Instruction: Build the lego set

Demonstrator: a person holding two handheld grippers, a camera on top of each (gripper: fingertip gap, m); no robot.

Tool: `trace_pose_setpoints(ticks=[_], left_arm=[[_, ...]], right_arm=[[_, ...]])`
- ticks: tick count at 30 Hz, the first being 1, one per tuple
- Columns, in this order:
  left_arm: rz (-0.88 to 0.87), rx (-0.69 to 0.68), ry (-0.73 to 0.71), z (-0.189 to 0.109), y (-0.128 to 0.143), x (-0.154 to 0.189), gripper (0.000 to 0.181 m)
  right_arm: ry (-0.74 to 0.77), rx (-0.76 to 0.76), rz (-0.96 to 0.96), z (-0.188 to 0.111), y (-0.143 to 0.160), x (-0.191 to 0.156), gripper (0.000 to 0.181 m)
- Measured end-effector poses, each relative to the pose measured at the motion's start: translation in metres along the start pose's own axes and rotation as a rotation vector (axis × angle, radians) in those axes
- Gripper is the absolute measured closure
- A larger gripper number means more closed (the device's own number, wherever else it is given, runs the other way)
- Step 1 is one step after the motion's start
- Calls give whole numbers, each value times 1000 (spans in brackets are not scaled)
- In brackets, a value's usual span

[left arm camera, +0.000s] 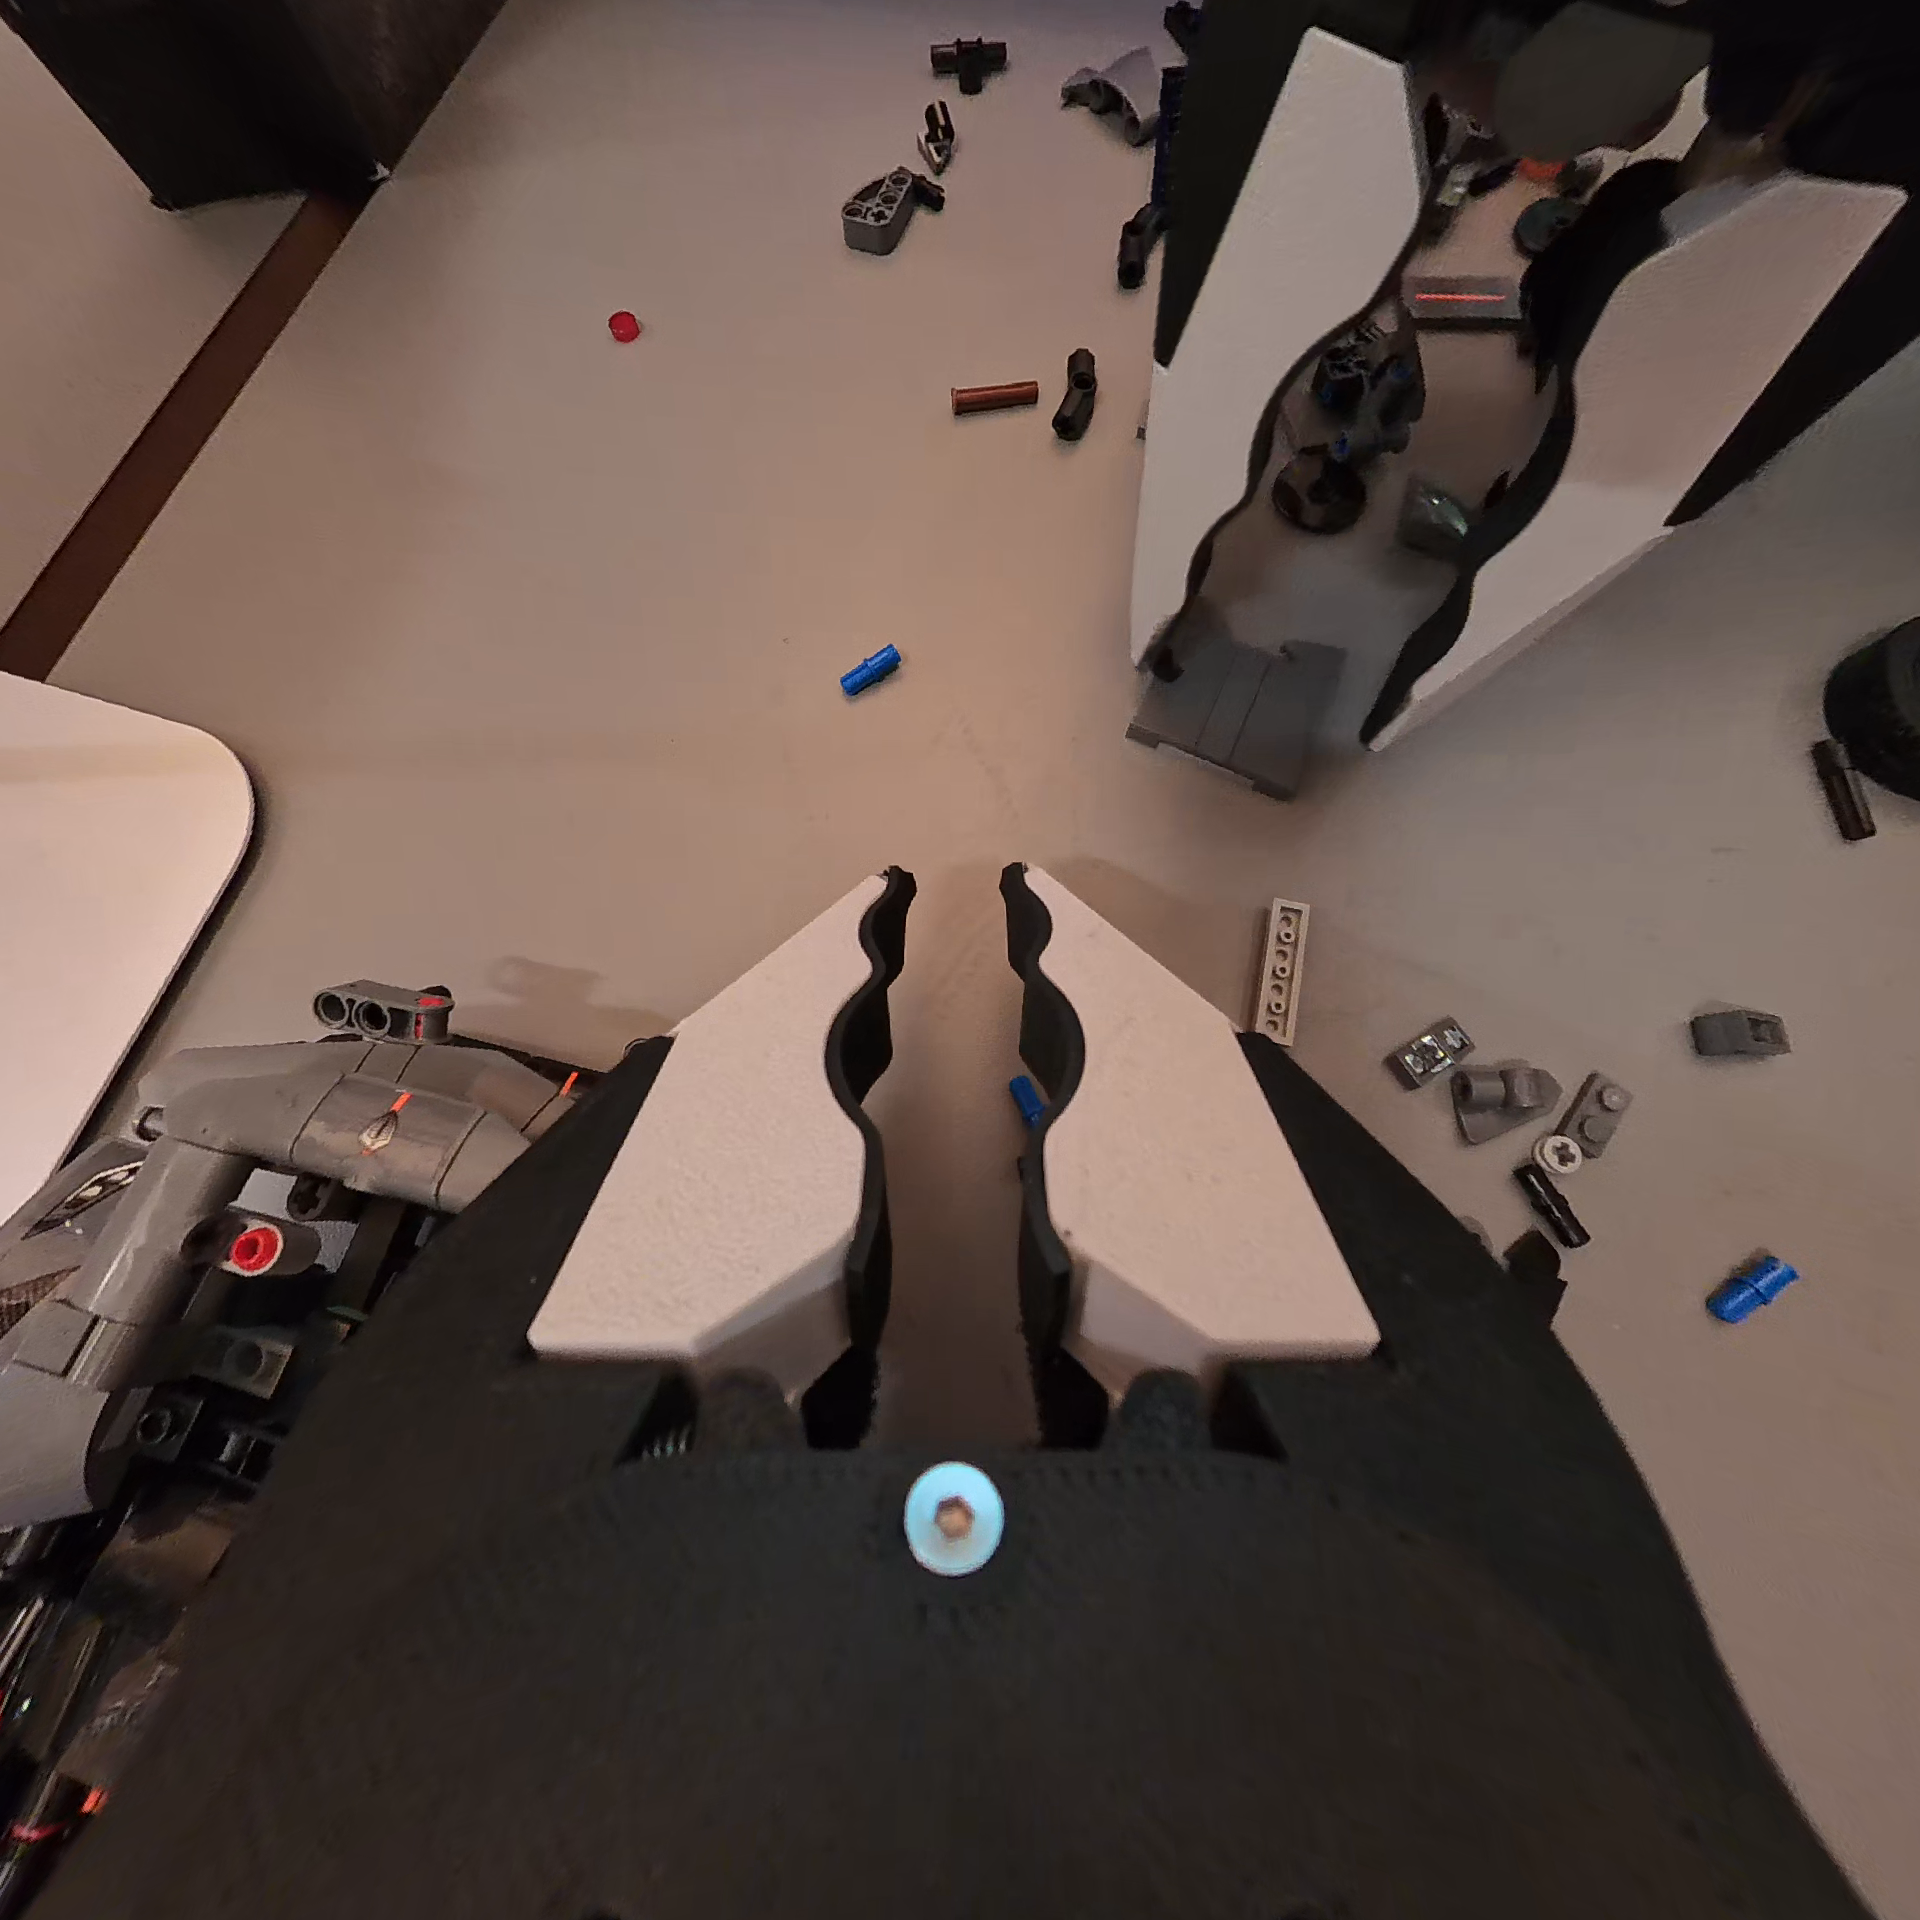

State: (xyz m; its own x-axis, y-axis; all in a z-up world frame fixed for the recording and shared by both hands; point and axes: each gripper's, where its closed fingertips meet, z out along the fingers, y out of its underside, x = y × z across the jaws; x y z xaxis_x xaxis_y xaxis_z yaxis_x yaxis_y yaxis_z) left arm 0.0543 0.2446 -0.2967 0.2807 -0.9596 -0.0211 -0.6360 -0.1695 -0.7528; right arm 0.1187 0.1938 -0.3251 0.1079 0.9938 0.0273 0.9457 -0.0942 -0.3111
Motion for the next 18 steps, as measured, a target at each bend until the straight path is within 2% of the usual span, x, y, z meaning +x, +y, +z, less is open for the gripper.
trace_pose_setpoints(ticks=[6,9,11,13,15,17,18], left_arm=[[6,0,2,0,0,1,165],[7,3,0,0,-1,1,165],[7,4,1,0,-1,1,165],[10,5,-2,0,-1,1,165],[11,8,-2,-1,-2,1,165],[10,9,-1,-1,-2,1,165],[10,10,-1,0,-2,1,165]], right_arm=[[42,12,25,-2,-2,9,127],[136,28,69,-13,0,29,129],[197,70,138,-29,3,46,130],[298,129,229,-56,10,70,142],[365,189,351,-84,24,89,143],[373,255,450,-105,37,98,149],[367,261,485,-110,46,99,157]])
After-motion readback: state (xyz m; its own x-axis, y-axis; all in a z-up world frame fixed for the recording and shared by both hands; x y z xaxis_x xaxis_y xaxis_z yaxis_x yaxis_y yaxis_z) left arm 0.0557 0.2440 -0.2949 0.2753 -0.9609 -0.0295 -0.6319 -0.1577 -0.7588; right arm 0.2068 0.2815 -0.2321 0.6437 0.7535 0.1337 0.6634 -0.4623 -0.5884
